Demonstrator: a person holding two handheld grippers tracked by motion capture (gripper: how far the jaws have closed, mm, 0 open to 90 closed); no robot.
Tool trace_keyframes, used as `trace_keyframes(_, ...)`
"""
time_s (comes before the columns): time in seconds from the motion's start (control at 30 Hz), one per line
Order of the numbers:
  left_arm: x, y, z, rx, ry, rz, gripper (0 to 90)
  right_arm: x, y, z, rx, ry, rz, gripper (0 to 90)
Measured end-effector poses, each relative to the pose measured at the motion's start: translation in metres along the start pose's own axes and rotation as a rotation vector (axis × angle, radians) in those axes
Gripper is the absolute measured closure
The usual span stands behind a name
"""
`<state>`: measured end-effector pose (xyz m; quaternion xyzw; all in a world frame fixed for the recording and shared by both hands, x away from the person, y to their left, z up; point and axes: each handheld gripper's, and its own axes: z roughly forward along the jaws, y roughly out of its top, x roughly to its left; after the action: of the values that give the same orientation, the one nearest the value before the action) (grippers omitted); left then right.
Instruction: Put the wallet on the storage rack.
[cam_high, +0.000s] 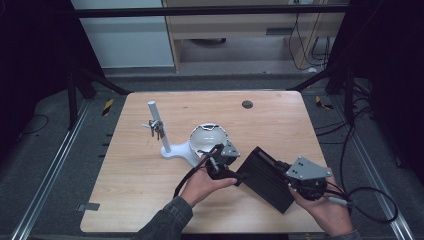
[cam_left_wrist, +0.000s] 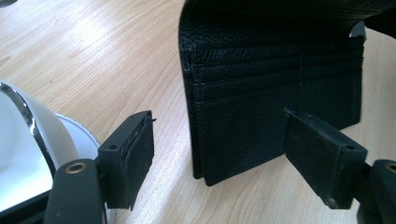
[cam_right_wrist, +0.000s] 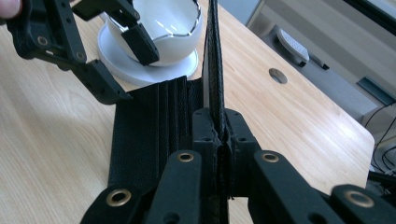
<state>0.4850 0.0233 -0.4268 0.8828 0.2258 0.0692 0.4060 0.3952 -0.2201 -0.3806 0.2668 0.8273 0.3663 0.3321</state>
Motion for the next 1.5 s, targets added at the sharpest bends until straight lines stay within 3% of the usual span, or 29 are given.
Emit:
trace_keyframes(0.77,0.002,0.004,-0.005,-0.024,-0.008,0.002,22.8,-0.003,0.018,-0.015,-0.072,0.029,-0.016,85.0)
trace_keyframes(1.03,0.006,0.006,0.0,-0.029,-0.06,-0.005,21.4,0.0,0.027,-0.023,-0.117,0.052,-0.032,84.9)
trace_keyframes(1.2,0.007,0.009,0.0,-0.037,-0.116,0.005,21.5,0.0,0.031,-0.028,-0.152,0.069,-0.036,84.9)
trace_keyframes(1.27,0.008,0.009,-0.001,-0.046,-0.162,-0.004,28.9,0.0,0.032,-0.029,-0.159,0.071,-0.04,84.9)
trace_keyframes(1.33,0.009,0.01,-0.003,-0.048,-0.177,-0.005,36.3,0.0,0.032,-0.028,-0.165,0.072,-0.039,84.9)
trace_keyframes(1.4,0.01,0.01,-0.006,-0.049,-0.175,0.005,48.3,0.0,0.031,-0.027,-0.164,0.073,-0.041,84.9)
trace_keyframes(1.5,0.009,0.011,-0.01,-0.042,-0.171,0.006,58.2,0.0,0.029,-0.024,-0.16,0.077,-0.046,84.8)
